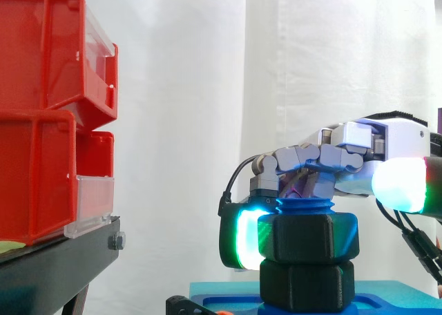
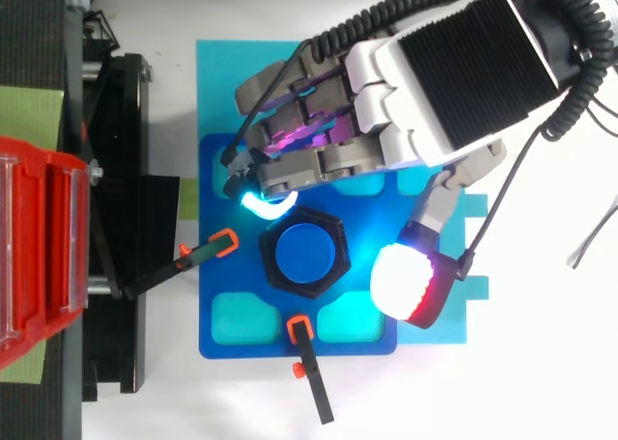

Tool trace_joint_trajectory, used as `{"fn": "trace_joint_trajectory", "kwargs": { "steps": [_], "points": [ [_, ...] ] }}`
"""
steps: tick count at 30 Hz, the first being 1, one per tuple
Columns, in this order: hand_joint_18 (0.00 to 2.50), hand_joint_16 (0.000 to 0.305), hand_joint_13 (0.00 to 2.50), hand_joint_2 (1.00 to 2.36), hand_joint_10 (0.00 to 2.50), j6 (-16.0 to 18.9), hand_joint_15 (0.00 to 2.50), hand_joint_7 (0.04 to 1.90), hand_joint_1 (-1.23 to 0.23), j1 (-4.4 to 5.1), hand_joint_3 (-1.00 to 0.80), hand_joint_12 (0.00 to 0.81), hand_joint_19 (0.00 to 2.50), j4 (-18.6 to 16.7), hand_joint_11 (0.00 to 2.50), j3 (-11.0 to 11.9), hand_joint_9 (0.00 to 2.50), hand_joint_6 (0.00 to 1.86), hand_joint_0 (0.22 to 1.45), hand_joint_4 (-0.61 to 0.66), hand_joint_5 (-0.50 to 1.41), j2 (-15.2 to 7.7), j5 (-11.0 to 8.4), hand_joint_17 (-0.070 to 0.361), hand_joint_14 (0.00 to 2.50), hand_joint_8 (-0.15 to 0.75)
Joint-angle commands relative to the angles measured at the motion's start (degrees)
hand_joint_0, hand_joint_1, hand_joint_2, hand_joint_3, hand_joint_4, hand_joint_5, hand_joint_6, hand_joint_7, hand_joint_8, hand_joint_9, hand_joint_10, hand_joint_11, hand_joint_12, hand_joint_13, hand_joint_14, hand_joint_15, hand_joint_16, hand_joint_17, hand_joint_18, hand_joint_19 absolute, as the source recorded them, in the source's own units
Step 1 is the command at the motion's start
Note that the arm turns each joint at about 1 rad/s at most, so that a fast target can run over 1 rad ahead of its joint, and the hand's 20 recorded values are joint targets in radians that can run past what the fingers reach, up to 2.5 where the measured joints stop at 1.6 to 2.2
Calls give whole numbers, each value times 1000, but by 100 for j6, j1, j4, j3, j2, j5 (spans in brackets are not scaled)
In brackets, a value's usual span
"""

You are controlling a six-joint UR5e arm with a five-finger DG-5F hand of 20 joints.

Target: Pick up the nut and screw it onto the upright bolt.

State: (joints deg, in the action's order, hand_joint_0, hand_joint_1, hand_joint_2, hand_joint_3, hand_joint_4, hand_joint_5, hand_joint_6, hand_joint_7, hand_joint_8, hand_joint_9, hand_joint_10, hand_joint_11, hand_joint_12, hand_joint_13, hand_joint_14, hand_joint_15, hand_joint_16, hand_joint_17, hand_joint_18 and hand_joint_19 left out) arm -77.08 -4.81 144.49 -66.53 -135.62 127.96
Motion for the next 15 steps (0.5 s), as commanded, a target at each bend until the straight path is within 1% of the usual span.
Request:
{"fn": "trace_joint_trajectory", "kwargs": {
  "steps": [1,4,5,7,12,15],
  "points": [
    [754,22,950,1000,1,0,0,1255,-80,-20,-500,189,0,0,0,-1,1407,578,426,146,83,0,18,50,0,269],
    [803,21,979,1000,0,0,0,1249,-85,-29,-500,176,14,0,32,-1,1469,581,427,145,86,0,45,47,0,253],
    [814,21,990,1000,0,0,0,1245,-86,-46,-500,176,24,0,24,-1,1477,582,429,142,86,0,53,47,0,251],
    [838,20,1013,1000,0,0,0,1246,-93,-46,-500,165,41,0,40,-1,1513,584,432,137,88,0,53,44,0,241],
    [875,18,1046,1000,4,0,0,1243,-99,-81,-500,149,54,9,80,8,1573,586,435,130,89,0,53,40,0,220],
    [878,18,1056,1000,4,0,0,1259,-97,-90,-500,149,63,0,95,-1,1580,586,436,112,88,0,62,40,0,230]
  ]
}}
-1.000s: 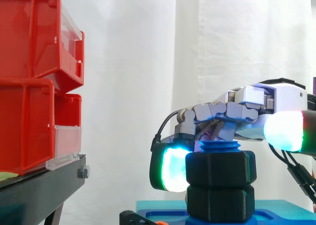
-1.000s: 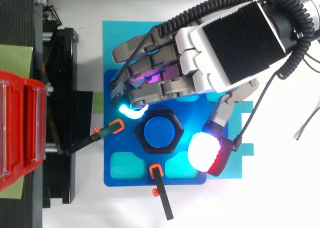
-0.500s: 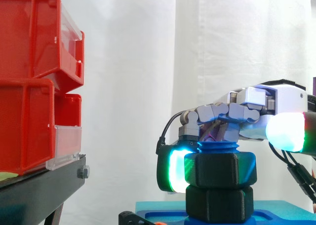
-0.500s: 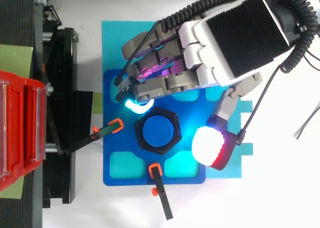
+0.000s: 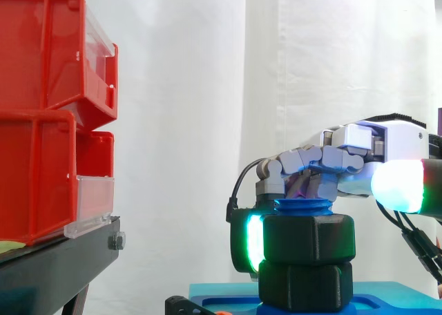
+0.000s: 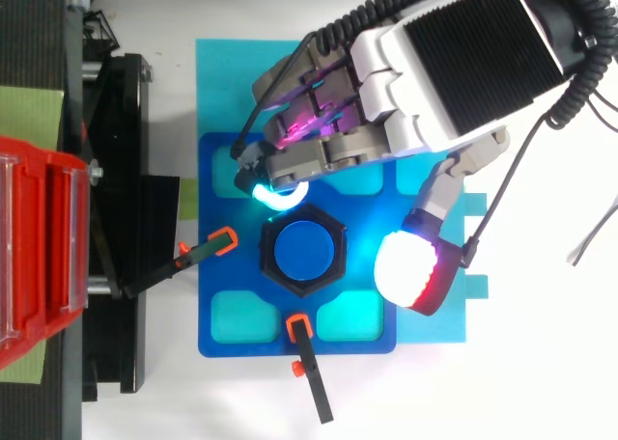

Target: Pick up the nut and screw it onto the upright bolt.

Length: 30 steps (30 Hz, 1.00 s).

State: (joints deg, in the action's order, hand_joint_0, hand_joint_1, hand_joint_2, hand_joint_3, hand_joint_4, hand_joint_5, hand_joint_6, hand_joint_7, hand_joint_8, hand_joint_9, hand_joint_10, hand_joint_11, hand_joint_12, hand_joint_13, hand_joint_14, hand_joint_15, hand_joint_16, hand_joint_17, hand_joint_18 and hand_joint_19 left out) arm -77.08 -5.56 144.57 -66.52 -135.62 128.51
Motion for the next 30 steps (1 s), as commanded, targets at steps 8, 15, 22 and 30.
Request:
{"fn": "trace_joint_trajectory", "kwargs": {
  "steps": [8,15,22,30],
  "points": [
    [746,23,946,1000,6,0,0,1265,-67,-68,-500,199,11,28,125,69,1460,503,430,216,38,0,130,52,0,293],
    [669,29,862,1000,5,17,0,927,-51,-94,-500,248,8,54,96,201,1274,504,423,284,-54,0,200,64,0,294],
    [614,35,761,1000,0,70,0,685,-32,-120,-500,271,55,247,0,464,1071,502,416,239,-110,0,315,78,0,279],
    [566,37,697,1000,0,61,0,656,-15,-24,-500,283,100,247,0,412,974,502,414,237,-118,-9,227,84,0,274]
  ]
}}
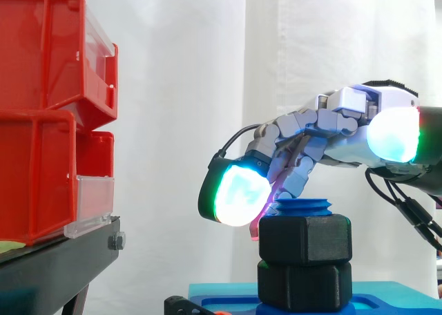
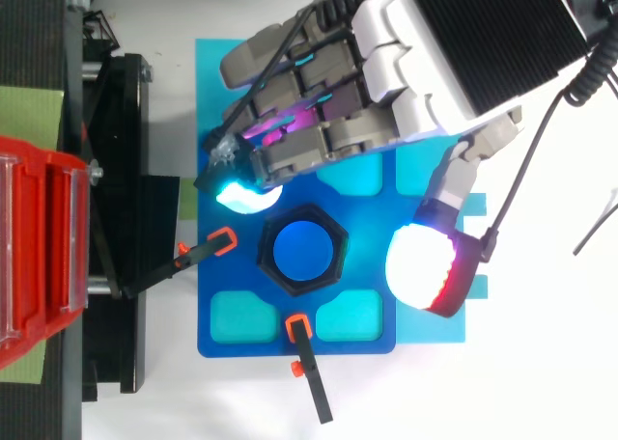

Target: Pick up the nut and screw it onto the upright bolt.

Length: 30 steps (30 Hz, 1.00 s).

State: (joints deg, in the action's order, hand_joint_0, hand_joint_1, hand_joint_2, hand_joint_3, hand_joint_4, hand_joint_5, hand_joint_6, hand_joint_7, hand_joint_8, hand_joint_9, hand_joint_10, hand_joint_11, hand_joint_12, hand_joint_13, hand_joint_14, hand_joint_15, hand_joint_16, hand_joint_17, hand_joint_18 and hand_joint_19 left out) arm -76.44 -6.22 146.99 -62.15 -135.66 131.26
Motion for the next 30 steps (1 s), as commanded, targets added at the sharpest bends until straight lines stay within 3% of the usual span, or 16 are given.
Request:
{"fn": "trace_joint_trajectory", "kwargs": {
  "steps": [1,6,12,23,30],
  "points": [
    [569,37,694,1000,0,-12,0,657,-14,51,-500,282,102,-4,0,-61,964,502,415,235,-118,-4,-57,84,0,270],
    [568,38,689,1000,0,6,0,660,-9,156,-500,284,106,-285,0,-316,958,502,418,235,-118,5,-312,85,0,273],
    [567,38,686,1000,0,59,0,678,-10,253,-500,286,116,-373,0,-307,946,502,422,238,-116,-4,-329,85,0,277],
    [567,37,690,1000,0,76,0,749,-28,288,-500,283,137,-346,0,-333,949,502,434,245,-101,-4,-355,83,0,287],
    [569,36,696,1000,0,85,0,800,-39,288,-500,280,138,-601,0,-579,963,503,439,251,-90,-4,-391,81,0,287]
  ]
}}
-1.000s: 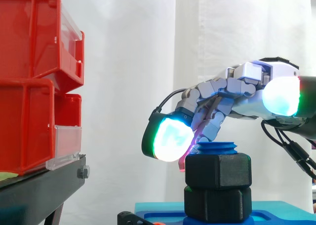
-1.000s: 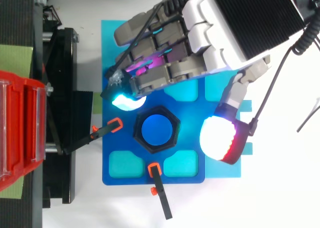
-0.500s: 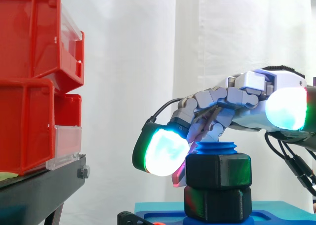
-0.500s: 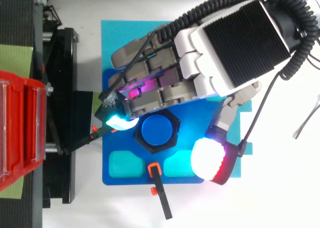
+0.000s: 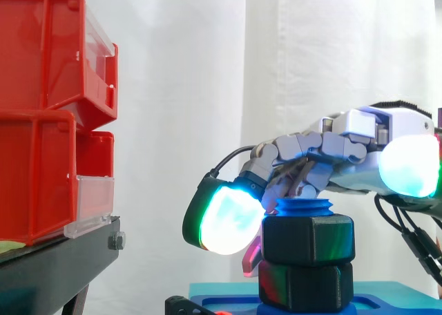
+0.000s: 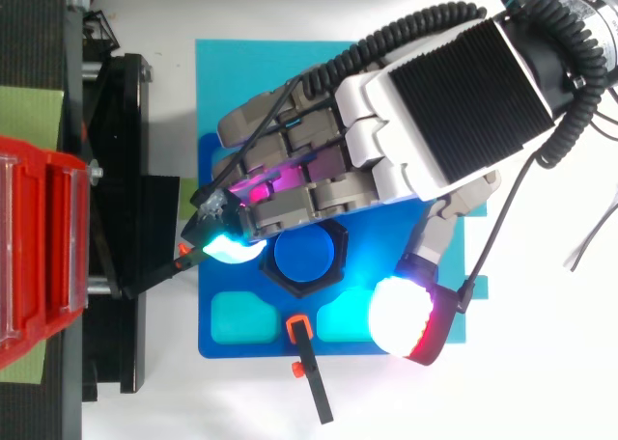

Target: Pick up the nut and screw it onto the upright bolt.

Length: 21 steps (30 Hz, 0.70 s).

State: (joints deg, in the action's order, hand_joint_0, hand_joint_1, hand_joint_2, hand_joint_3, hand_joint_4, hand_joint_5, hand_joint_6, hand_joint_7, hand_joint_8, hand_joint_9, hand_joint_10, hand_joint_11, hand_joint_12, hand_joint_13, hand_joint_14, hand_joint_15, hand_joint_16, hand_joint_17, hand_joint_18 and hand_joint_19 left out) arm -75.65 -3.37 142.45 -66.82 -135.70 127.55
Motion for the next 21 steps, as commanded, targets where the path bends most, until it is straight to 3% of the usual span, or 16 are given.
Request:
{"fn": "trace_joint_trajectory", "kwargs": {
  "steps": [1,8,21],
  "points": [
    [569,36,699,1000,0,6,0,811,-42,3,-500,277,134,-200,0,-147,967,503,440,255,-88,0,-20,80,0,289],
    [584,35,715,1000,0,6,0,858,-66,3,-500,275,137,-200,0,-164,986,503,442,269,-79,0,-20,80,0,293],
    [595,34,741,1000,0,-3,0,1062,-85,-111,-500,272,122,-112,25,-173,1007,505,446,286,-51,0,59,77,0,296]
  ]
}}
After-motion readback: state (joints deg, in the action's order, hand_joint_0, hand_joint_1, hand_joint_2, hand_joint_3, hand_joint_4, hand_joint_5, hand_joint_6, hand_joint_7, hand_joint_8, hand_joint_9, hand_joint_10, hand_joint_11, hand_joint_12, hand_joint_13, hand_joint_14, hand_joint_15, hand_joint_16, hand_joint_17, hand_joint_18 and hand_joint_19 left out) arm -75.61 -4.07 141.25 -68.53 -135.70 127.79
